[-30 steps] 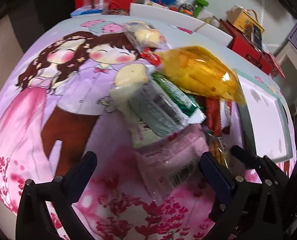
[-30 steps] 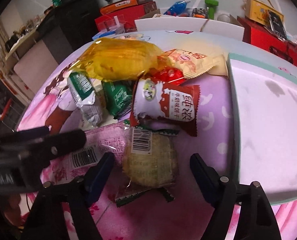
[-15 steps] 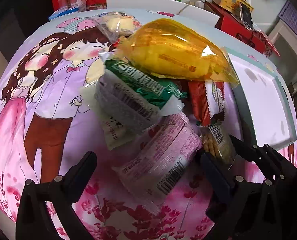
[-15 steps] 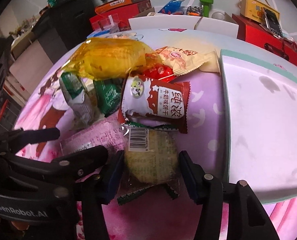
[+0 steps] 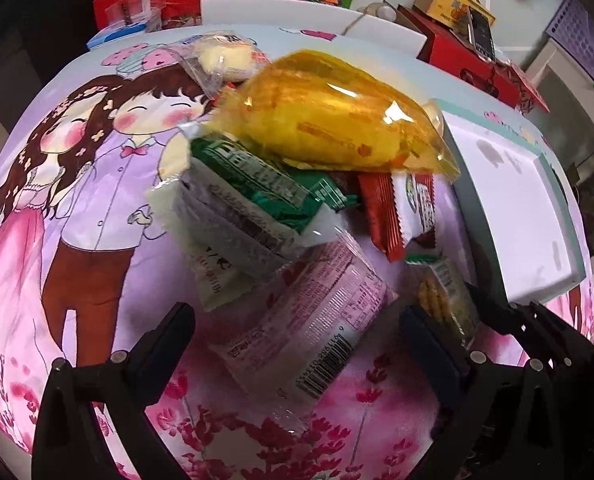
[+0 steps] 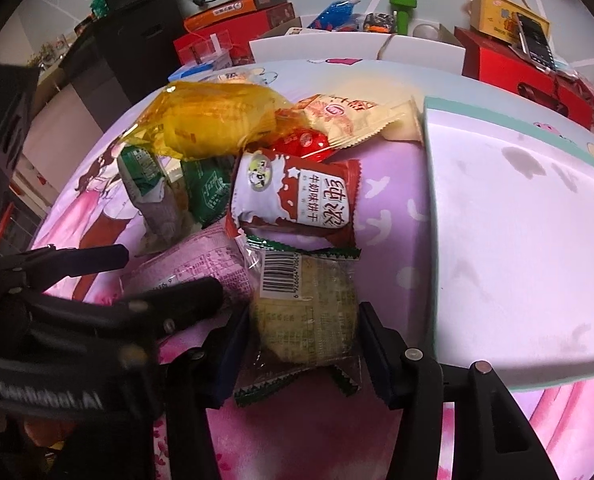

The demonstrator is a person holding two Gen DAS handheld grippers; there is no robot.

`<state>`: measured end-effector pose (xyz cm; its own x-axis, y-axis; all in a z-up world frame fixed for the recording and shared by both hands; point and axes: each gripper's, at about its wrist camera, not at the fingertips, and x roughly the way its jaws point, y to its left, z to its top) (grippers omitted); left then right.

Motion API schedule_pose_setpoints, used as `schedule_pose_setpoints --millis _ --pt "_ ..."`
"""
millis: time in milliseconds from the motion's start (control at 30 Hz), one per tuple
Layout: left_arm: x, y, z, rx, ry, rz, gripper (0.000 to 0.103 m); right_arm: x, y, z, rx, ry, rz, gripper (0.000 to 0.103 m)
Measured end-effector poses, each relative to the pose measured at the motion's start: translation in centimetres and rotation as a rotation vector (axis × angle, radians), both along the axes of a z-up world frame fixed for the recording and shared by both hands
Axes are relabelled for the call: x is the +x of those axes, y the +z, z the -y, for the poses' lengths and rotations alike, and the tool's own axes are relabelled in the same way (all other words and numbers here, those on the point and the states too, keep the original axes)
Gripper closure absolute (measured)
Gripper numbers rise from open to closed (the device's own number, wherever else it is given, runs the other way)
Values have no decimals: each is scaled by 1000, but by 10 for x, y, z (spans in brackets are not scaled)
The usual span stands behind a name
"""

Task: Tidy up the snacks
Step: 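Grasp the round biscuit packet with the right tool while the left tool grasps the pink bread packet, then carry both packets over the white tray and open both tools to drop them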

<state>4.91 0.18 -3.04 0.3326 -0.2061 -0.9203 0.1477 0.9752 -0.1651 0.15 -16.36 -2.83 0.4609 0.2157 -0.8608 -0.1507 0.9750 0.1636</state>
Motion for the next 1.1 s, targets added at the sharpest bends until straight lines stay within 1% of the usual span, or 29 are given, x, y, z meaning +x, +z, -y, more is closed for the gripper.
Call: schedule_pose_setpoints --millis 133,233,333,367,467,600,633,667,733,833,933,967,1100 --pt "2 0 -2 -4 7 -1 1 -7 9 9 1 -15 18 48" --pt "2 -2 1 -1 -12 -4 1 -10 12 14 5 -28 9 48" --pt "4 -3 4 3 -21 -11 12 -14 18 11 -14 -21 21 48" --pt "5 -4 5 12 -20 -14 13 -17 22 11 -26 -17 31 48" --pt "6 -7 8 20 -26 -23 13 -18 28 13 -14 -20 43 48" --pt "0 -13 16 67 -55 -30 14 -18 34 20 -6 -52 63 48" --pt "-2 -15 20 88 -61 -32 20 -18 35 21 -4 -57 63 48" --pt "-3 -17 24 109 -65 -33 23 -18 35 24 -1 -64 61 48" --pt "-3 -19 30 120 -72 -27 25 -18 34 25 -2 -68 57 48" --pt "-5 -18 36 128 -83 -16 34 -17 31 28 -1 -79 51 48" --pt "-11 -14 40 121 -112 -2 47 -16 31 30 3 -87 49 48" --pt "-14 -11 38 119 -122 2 56 -16 31 31 3 -90 49 48" --pt "-21 -4 45 103 -158 20 60 -16 32 34 8 -99 51 48"
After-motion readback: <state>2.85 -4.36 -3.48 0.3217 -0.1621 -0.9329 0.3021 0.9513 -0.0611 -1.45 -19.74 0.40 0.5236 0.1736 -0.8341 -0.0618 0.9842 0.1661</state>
